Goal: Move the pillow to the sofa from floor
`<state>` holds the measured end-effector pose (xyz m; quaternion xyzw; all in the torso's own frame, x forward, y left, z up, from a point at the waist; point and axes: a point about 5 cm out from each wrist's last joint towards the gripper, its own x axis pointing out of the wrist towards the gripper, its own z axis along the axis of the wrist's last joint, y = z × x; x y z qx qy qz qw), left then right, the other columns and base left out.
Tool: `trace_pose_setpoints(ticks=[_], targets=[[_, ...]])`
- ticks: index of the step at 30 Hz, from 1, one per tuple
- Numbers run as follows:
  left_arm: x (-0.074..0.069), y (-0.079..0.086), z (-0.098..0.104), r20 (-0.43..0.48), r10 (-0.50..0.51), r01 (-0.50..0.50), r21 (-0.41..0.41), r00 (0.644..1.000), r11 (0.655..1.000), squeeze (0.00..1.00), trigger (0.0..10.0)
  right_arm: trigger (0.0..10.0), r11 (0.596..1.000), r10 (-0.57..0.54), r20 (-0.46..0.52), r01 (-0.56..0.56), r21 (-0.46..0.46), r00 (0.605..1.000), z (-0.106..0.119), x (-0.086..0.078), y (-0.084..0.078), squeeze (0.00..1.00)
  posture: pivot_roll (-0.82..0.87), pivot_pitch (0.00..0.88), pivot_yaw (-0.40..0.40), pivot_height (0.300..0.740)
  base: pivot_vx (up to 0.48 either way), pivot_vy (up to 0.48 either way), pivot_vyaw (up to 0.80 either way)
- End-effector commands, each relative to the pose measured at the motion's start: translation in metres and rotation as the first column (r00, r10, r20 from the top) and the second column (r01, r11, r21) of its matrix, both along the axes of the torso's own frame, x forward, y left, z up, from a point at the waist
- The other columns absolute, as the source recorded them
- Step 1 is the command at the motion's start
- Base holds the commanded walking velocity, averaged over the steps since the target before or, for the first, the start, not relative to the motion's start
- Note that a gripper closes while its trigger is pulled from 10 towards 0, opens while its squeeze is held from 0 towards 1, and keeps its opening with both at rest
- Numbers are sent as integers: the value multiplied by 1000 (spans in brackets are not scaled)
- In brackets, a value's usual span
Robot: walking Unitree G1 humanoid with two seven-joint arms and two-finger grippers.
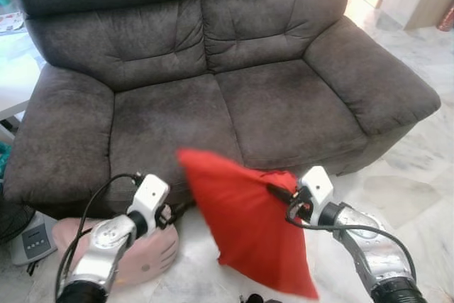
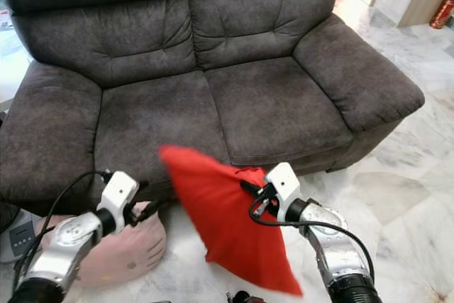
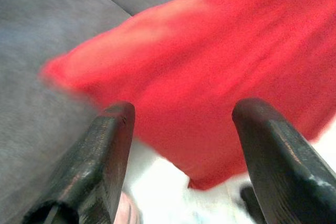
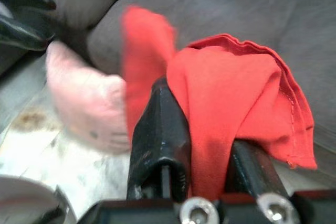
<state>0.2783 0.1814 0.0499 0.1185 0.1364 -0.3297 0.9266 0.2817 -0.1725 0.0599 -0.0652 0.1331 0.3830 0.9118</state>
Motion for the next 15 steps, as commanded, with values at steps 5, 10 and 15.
trace_pose_setpoints(ticks=[5,10,15], targets=[[-13,1,3,-74,-127,127,-6,989,992,0,10000,10000,997,63,79,-60,-43,995,18,3,2,0,125,84,3,740,0,0,0],[-36,3,8,-178,-297,303,2,938,953,0,10000,10000,996,79,73,-76,-46,994,18,2,4,0,133,80,4,740,0,0,0],[-60,6,-5,-303,-419,457,63,856,887,0,10000,10000,995,96,98,-92,-41,991,25,7,16,0,143,68,4,740,0,0,0]])
